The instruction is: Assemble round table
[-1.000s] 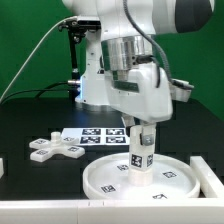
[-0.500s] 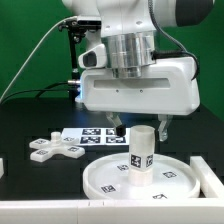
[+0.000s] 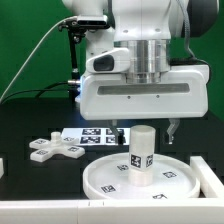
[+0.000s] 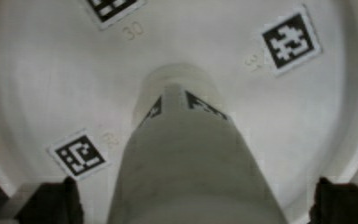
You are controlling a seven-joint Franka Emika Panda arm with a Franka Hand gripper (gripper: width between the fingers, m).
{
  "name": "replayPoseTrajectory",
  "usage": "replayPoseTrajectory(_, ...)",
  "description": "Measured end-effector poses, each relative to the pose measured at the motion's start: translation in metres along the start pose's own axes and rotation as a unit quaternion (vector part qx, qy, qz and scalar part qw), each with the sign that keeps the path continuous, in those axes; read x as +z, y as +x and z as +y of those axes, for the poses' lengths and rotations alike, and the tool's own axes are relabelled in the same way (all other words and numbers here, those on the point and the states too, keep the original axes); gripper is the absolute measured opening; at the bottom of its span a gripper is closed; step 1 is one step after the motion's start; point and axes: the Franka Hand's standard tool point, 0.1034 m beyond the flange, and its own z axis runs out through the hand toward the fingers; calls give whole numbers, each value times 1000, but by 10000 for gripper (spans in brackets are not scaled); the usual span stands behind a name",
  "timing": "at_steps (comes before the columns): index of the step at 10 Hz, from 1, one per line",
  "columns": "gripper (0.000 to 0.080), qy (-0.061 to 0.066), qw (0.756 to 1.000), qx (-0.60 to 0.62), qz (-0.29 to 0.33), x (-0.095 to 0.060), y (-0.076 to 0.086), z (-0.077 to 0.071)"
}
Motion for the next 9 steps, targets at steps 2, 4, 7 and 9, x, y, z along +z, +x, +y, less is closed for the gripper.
replayPoseTrajectory(2, 405, 0, 1000, -18, 0, 0, 0, 1)
replayPoseTrajectory(4, 403, 0, 1000, -11, 0, 0, 0, 1)
replayPoseTrajectory(7, 403, -3, 988, 154, 5, 1, 0, 2)
replayPoseTrajectory(9, 403, 1, 954, 299, 8, 1, -1, 5)
